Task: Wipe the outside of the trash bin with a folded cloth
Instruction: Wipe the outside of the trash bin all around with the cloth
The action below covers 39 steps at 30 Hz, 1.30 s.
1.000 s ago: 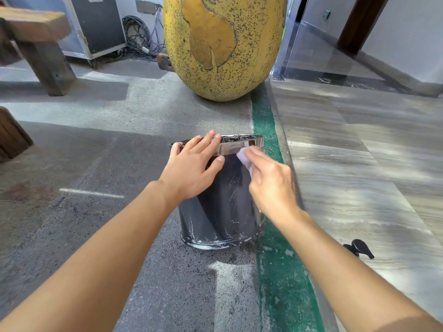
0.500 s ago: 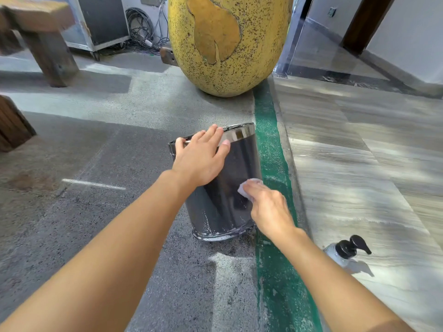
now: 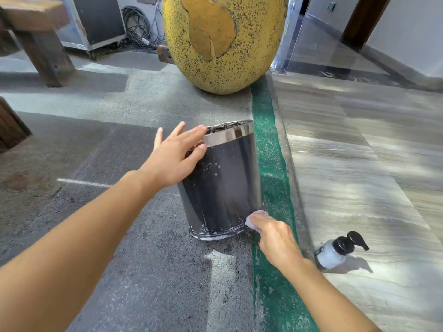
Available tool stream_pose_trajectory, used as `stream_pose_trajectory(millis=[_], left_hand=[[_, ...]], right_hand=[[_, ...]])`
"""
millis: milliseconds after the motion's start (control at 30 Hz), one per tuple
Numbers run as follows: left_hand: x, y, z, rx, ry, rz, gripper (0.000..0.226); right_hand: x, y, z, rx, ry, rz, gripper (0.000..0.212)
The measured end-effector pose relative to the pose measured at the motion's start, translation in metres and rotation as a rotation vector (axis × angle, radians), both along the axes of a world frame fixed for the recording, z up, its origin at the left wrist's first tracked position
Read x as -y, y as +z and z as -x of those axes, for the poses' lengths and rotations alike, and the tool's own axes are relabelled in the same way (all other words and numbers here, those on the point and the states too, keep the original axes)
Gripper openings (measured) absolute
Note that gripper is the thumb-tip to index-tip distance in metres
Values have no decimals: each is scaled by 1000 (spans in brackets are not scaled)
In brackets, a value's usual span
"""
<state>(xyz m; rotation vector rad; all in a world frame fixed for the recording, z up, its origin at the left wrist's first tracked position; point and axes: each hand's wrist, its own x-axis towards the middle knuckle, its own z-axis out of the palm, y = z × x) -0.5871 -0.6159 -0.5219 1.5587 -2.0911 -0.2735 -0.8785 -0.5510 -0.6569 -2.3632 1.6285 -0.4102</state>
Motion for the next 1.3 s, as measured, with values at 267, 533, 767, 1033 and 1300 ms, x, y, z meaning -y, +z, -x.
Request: stream_pose_trajectory(millis=[267,533,767,1033,1300], left_hand=[[-19,-16,17,151,-9,78,68],[-46,-20,40,205,-23,83,71],[-66,-26,46,190,-25,64,71],[-91,-34,57,252,-81,82,69],[-116,-59,59,360,-178,69,70]], right_hand=[[-7,71,-20,264,-24,289,38],[11,107,-69,378,-50,590,41],[-9,69,-63,320,-123,591,48],[-48,-8,-38,316,-156,469,58],[-94,-39,-50,140,-140,37,72]])
